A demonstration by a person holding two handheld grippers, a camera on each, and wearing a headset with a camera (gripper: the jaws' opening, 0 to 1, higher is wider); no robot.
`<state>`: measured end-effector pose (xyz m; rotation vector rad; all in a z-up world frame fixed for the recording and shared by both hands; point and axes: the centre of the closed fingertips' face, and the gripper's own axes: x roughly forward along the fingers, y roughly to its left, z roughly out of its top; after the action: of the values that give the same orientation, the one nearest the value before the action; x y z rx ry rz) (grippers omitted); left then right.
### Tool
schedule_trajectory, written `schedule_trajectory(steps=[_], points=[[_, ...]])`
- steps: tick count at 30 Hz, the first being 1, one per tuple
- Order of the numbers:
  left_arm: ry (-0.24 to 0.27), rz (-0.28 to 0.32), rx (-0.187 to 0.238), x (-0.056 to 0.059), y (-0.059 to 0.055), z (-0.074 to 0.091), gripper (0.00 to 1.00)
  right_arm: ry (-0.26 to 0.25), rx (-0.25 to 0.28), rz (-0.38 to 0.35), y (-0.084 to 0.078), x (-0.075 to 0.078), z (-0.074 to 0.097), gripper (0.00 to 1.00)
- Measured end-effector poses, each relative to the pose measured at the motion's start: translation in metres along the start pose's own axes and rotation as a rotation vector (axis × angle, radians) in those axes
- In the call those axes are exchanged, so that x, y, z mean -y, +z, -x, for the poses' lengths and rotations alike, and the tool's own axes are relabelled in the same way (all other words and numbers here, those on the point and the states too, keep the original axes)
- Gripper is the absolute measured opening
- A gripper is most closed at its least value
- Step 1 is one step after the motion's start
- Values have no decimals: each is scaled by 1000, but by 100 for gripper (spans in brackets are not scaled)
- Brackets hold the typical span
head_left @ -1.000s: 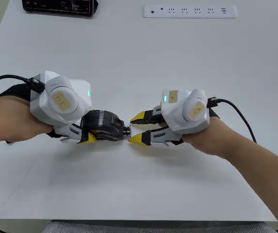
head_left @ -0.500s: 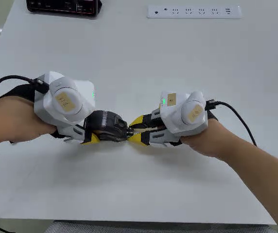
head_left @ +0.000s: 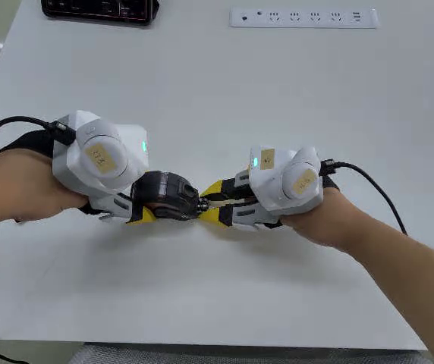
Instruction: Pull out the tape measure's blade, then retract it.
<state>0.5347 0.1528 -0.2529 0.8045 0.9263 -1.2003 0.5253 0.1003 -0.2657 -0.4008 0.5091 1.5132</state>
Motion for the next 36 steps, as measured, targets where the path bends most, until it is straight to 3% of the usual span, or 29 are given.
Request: schedule_trajectory(steps=[5,36], points=[[3,2,1,0,-1,1,29,-13,-2,-34,1,1,0,10],[3,13,-1,0,0,0,29,-25,-26,-5,-9,2,20,10]])
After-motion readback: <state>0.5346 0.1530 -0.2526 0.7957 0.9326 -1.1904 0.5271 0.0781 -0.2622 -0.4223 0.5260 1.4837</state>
